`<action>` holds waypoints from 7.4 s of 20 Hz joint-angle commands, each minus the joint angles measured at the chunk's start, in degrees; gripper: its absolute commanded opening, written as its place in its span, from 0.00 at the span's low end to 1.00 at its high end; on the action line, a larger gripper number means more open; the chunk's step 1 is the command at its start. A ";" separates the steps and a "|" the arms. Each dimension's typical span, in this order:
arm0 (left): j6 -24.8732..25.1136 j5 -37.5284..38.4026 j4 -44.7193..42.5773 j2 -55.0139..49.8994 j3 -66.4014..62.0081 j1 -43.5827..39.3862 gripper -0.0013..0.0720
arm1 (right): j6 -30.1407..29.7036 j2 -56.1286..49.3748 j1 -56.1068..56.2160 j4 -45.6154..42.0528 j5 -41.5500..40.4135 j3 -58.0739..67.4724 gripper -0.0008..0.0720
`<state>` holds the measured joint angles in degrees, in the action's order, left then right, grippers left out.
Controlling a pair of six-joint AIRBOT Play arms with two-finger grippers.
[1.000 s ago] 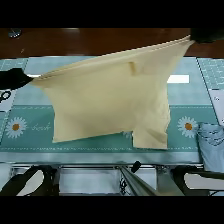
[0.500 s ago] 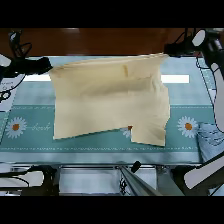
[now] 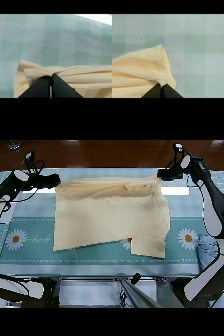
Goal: Fold the shirts.
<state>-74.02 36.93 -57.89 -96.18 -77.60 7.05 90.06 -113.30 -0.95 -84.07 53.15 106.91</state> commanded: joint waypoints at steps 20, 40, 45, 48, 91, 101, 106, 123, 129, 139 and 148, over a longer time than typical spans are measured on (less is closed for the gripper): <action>-5.77 47.34 -8.92 11.91 2.36 12.26 0.56 | -8.33 10.47 -6.32 -4.46 46.95 -0.48 0.64; 6.71 29.49 2.56 31.17 50.01 19.67 0.70 | -16.90 24.83 -16.57 17.79 31.56 -34.29 0.70; 3.13 20.31 4.26 24.09 51.43 13.60 0.26 | -16.85 24.83 -16.57 18.16 32.72 -34.29 0.70; 2.80 20.72 4.94 23.85 50.18 14.01 0.04 | -17.86 24.85 -17.31 12.04 34.67 -34.42 0.70; 6.69 9.57 12.76 13.38 18.75 6.82 0.04 | -20.50 15.08 -5.22 25.62 -9.92 -20.04 0.05; 4.72 9.64 12.79 1.18 6.58 6.84 0.04 | -17.44 1.42 -1.40 26.58 -11.78 -9.25 0.05; 2.91 13.68 12.70 -1.77 6.58 6.86 0.36 | -17.16 0.57 -1.25 25.94 -12.31 -9.25 0.17; 7.98 25.75 12.50 10.80 2.01 9.92 0.59 | -14.56 -2.91 -20.41 41.13 19.19 -9.27 0.86; 7.98 24.59 12.52 10.84 2.01 7.10 0.59 | -17.68 -7.30 -12.76 48.19 15.58 -9.25 0.86; 6.19 21.44 14.01 14.12 1.99 -0.76 0.04 | -17.68 5.25 -6.62 41.44 14.71 -9.25 0.05; -0.31 6.47 13.97 13.25 2.21 -27.63 0.04 | -7.17 25.35 0.94 20.98 21.57 -9.25 0.05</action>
<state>-71.37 49.08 -43.86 -81.19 -75.48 -12.27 78.56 -93.01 -2.04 -58.15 72.77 97.65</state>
